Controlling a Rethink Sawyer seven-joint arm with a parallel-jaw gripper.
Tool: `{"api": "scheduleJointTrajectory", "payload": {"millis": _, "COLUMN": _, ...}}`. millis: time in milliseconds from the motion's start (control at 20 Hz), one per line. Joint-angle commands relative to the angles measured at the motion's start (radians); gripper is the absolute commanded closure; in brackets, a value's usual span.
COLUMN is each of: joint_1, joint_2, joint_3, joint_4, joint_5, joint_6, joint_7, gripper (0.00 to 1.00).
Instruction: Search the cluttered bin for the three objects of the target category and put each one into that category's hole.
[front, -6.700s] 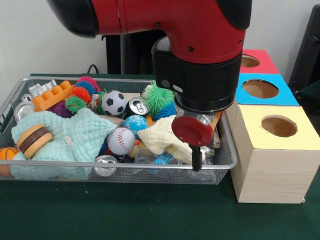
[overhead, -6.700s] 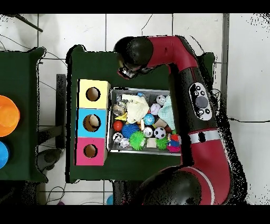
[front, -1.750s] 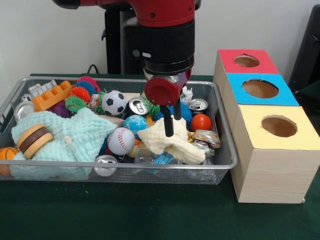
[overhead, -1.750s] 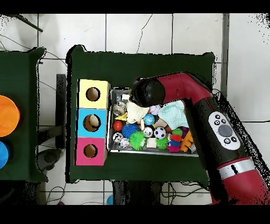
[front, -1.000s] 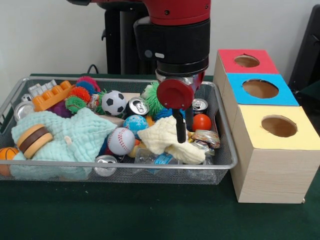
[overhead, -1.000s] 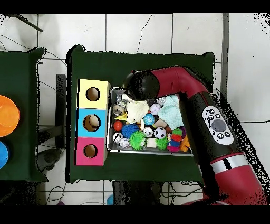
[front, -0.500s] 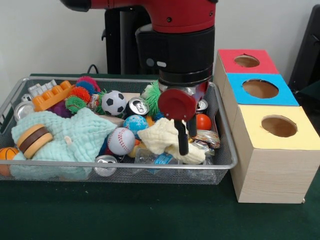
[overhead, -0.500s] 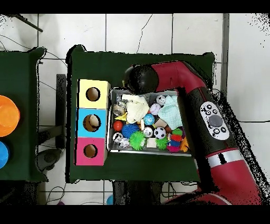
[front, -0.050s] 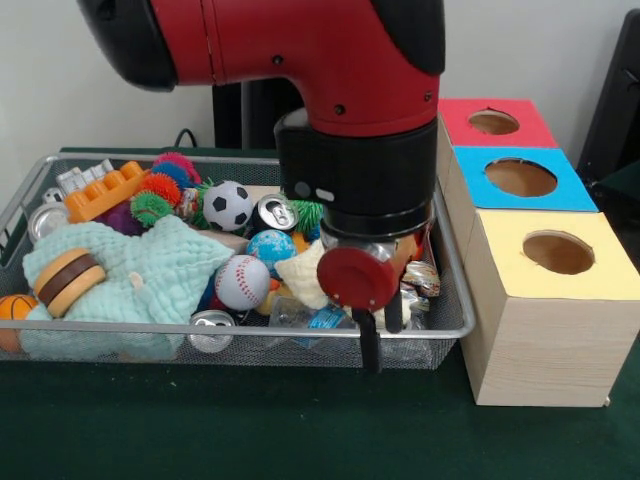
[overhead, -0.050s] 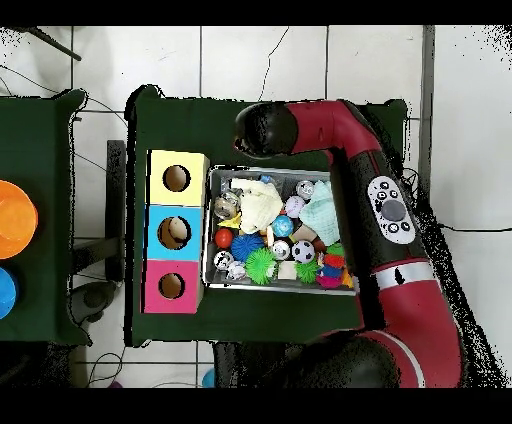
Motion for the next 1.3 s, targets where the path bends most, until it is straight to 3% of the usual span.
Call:
{"api": "scheduleJointTrajectory", "payload": {"millis": 50, "joint_1": 0.023, "joint_2": 0.1, "joint_3": -0.046, "joint_4": -0.202, "joint_5": -0.015, "joint_6": 0.175, "joint_7": -0.07, "gripper": 0.0}}
{"api": "scheduleJointTrajectory", "payload": {"millis": 250, "joint_1": 0.023, "joint_2": 0.097, "joint_3": -0.046, "joint_4": -0.249, "joint_5": -0.015, "joint_6": 0.229, "joint_7": -0.091, "gripper": 0.0}}
{"api": "scheduleJointTrajectory", "payload": {"millis": 900, "joint_1": 0.06, "joint_2": -0.029, "joint_3": -0.087, "joint_4": -0.253, "joint_5": -0.019, "joint_6": 0.4, "joint_7": -0.046, "gripper": 0.0}}
{"api": "scheduleJointTrajectory", "payload": {"millis": 1100, "joint_1": 0.071, "joint_2": -0.065, "joint_3": -0.099, "joint_4": -0.201, "joint_5": -0.003, "joint_6": 0.398, "joint_7": -0.01, "gripper": 0.0}}
{"api": "scheduleJointTrajectory", "payload": {"millis": 1300, "joint_1": 0.054, "joint_2": -0.075, "joint_3": -0.113, "joint_4": -0.05, "joint_5": 0.014, "joint_6": 0.279, "joint_7": 0.05, "gripper": 0.0}}
